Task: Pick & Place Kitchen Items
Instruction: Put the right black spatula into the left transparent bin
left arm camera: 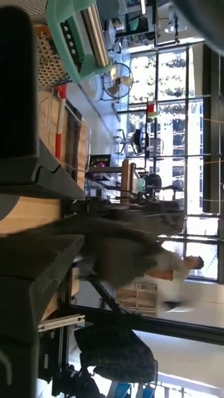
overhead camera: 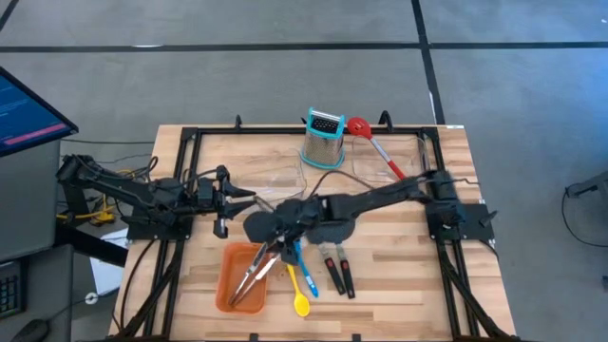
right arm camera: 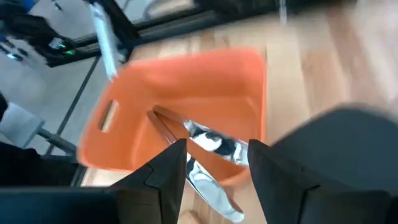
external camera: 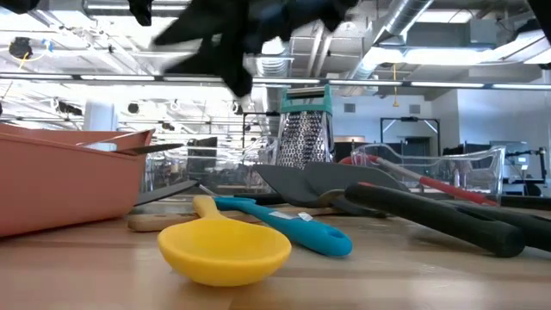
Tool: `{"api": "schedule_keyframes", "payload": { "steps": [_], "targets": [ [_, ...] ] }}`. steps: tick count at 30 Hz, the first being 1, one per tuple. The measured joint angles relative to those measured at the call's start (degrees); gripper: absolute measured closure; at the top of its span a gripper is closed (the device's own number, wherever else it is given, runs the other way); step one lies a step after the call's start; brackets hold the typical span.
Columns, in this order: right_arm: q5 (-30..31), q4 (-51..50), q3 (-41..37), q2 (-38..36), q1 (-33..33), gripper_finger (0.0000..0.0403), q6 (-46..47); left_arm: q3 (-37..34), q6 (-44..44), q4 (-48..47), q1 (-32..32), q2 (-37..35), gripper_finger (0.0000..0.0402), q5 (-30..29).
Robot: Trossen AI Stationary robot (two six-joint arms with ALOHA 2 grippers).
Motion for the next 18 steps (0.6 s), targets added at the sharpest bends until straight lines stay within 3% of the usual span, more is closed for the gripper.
{"api": "schedule_keyframes", "payload": {
  "steps": [4,8,12,18],
  "targets": [
    [1.7,-6.0,0.1,-6.9,0.9,0.0253,-8.6,0.0,-0.2,-0.5,-0.4,0.0,0.0311,0.0],
    [8.5,-10.3,-2.0,-13.0,3.3,0.0284,-14.8,0.0,-0.1,-2.6,-2.2,-0.1,0.0311,0.0],
    [17.5,-12.5,-6.9,-18.9,6.2,0.0317,-15.5,0.0,-0.2,-4.1,-5.0,-0.1,0.0311,0.0],
    [26.2,-13.9,-16.7,-26.0,9.7,0.0352,-11.3,0.0,-0.1,-5.2,-8.2,0.1,0.0311,0.0]
  ]
}}
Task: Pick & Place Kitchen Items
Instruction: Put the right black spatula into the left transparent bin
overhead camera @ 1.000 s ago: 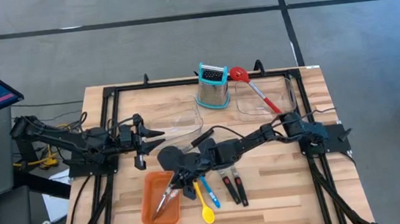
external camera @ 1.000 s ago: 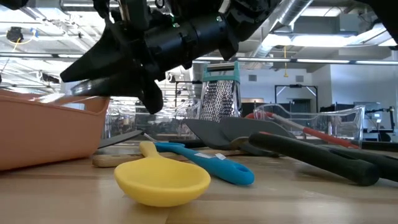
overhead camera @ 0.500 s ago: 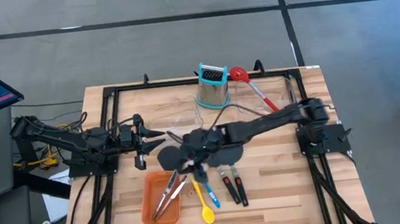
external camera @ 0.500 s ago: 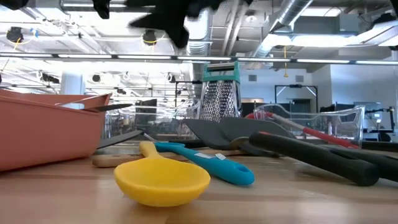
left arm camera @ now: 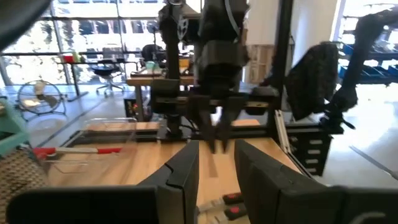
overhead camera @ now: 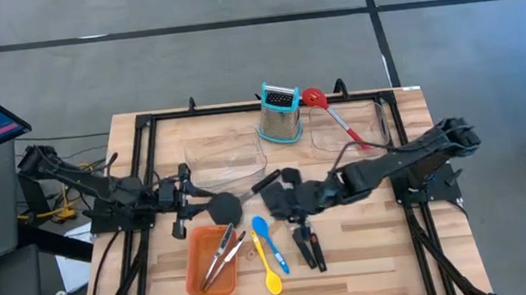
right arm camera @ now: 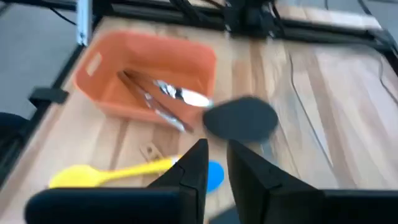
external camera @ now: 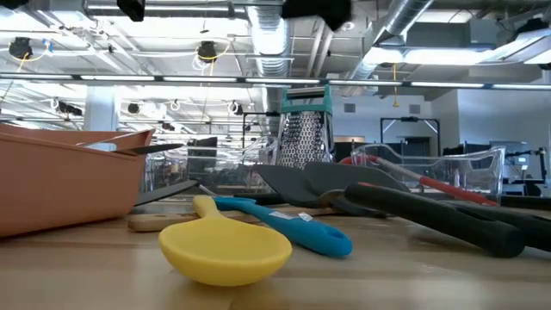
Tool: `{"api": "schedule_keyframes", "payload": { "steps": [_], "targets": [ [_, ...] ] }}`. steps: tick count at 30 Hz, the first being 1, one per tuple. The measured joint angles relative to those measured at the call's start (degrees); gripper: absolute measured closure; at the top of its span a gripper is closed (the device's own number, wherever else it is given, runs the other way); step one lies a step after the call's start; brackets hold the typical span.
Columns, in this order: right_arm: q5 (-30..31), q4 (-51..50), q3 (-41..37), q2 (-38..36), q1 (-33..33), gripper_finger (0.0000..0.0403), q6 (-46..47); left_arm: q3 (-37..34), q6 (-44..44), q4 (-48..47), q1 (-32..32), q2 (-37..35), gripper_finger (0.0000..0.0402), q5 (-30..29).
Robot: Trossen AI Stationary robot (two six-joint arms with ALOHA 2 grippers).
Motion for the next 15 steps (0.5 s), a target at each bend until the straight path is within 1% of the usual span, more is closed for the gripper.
{"api": "schedule_keyframes", "payload": {
  "steps": [2,6,8,10,15],
  "targets": [
    [3.8,0.2,-3.1,-1.4,1.0,0.0359,2.7,0.0,0.0,-0.5,-0.8,0.2,0.0311,0.0],
    [14.0,-0.1,-8.3,-2.9,3.1,0.0373,7.8,-0.2,0.1,-0.6,-1.8,0.1,0.0311,0.0],
    [17.2,0.0,-10.2,-2.9,3.9,0.0380,10.7,-0.9,0.1,-0.7,-1.8,0.1,0.0311,0.0],
    [18.3,-0.3,-11.4,-2.8,4.5,0.0387,13.7,-1.7,0.1,-0.6,-1.8,0.1,0.0311,0.0],
    [17.4,0.1,-11.5,-0.1,4.6,0.0399,19.6,-3.2,-0.1,-0.7,-1.7,0.1,0.0311,0.0]
  ]
}}
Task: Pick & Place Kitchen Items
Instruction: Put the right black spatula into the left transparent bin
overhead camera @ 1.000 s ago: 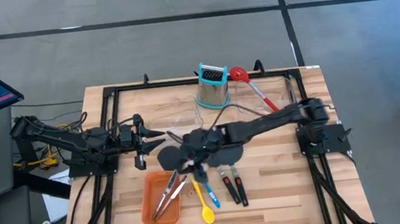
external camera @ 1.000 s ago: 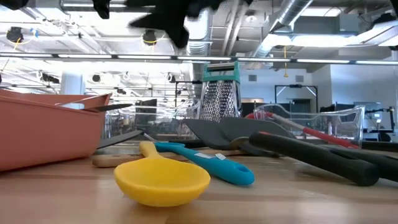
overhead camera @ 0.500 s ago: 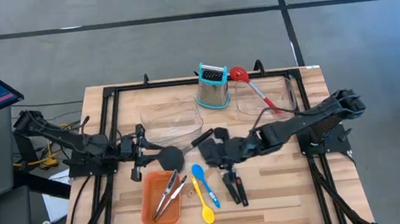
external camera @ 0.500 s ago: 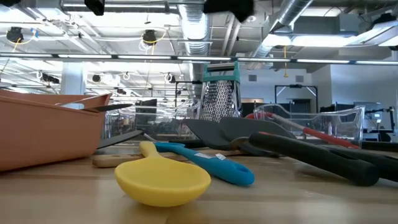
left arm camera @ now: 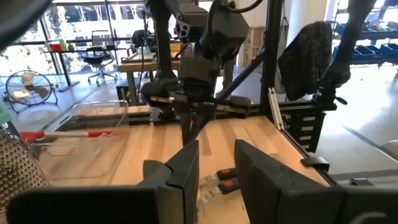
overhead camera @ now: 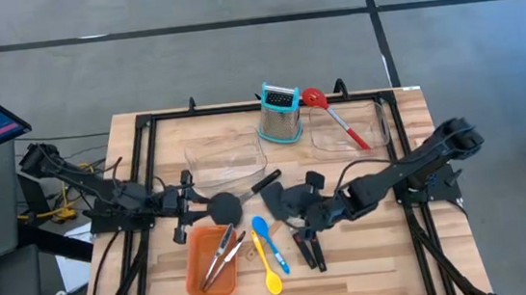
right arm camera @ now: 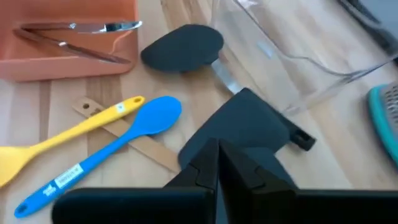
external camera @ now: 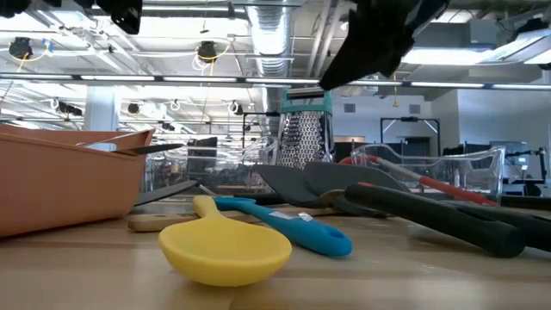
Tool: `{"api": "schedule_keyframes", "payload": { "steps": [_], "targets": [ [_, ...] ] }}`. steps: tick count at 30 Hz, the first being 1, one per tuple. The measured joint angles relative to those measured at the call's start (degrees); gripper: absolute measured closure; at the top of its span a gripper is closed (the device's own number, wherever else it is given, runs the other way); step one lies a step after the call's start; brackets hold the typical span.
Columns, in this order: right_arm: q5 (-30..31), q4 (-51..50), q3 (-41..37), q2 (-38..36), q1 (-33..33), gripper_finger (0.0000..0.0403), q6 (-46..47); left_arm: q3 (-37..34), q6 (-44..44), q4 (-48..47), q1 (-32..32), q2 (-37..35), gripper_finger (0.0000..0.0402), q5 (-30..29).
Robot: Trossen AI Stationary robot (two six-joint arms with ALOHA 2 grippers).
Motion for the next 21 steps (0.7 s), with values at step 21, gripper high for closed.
{"api": "schedule_keyframes", "payload": {
  "steps": [21],
  "targets": [
    [-11.8,-20.6,0.3,0.0,-4.1,0.0402,34.6,-0.2,-1.8,0.0,0.0,0.0,0.0311,0.0]
  ]
}}
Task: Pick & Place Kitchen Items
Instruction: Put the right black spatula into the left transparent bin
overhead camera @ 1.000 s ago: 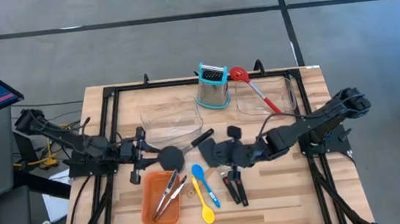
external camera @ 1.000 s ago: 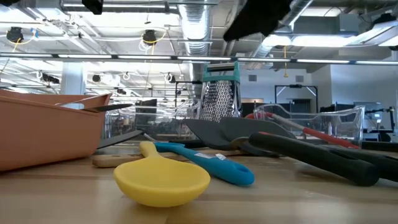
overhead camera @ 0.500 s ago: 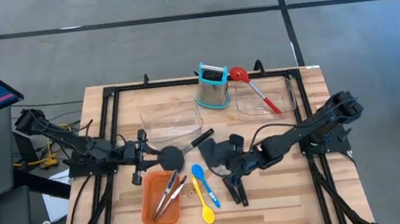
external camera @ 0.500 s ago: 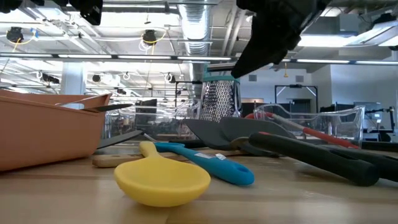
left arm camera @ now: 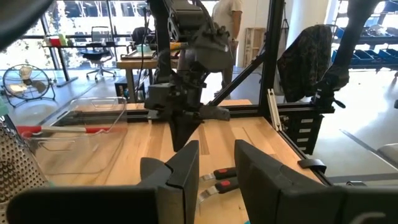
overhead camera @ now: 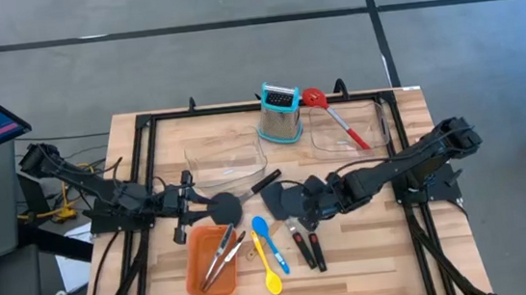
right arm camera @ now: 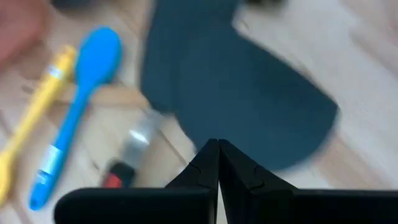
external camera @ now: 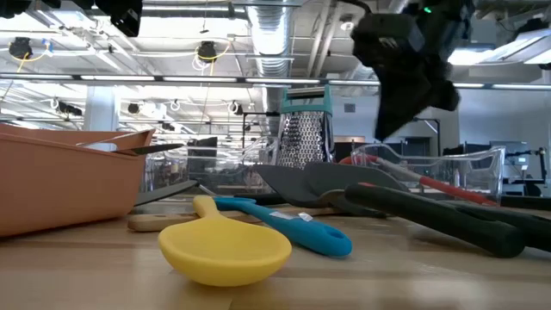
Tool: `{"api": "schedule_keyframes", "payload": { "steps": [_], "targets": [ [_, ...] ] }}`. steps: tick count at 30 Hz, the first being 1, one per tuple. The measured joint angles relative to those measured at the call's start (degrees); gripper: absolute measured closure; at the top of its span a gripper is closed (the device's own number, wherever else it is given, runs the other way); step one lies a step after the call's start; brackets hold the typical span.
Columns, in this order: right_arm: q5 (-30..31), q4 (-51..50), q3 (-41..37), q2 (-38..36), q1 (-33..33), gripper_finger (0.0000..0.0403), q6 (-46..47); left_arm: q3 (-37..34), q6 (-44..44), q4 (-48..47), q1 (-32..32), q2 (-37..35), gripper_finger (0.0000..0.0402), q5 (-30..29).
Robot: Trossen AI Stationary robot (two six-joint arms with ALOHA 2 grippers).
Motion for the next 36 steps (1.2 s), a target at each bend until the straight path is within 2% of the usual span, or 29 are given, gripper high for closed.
{"api": "schedule_keyframes", "payload": {
  "steps": [4,10,14,20,28,36],
  "targets": [
    [-0.5,-2.6,0.0,0.0,0.3,0.0403,3.6,0.0,0.0,0.0,0.0,0.0,0.0311,0.0],
    [-9.7,-1.8,0.4,-0.1,0.5,0.0403,5.2,0.0,0.0,0.0,0.0,0.0,0.0311,0.0],
    [-10.6,-2.0,0.4,-0.1,0.8,0.0399,5.6,0.0,0.0,0.0,0.0,0.0,0.0311,0.0],
    [-11.7,-3.1,0.4,0.8,1.2,0.0346,5.6,0.0,0.0,0.0,0.0,0.0,0.0311,0.0],
    [-14.6,0.3,0.6,4.7,1.6,0.0265,11.6,0.0,0.0,-0.1,0.0,0.0,0.0311,0.0],
    [-16.7,5.4,0.6,8.5,3.5,0.0239,15.5,-0.1,0.0,-0.6,0.1,0.5,0.0311,0.0]
  ]
}}
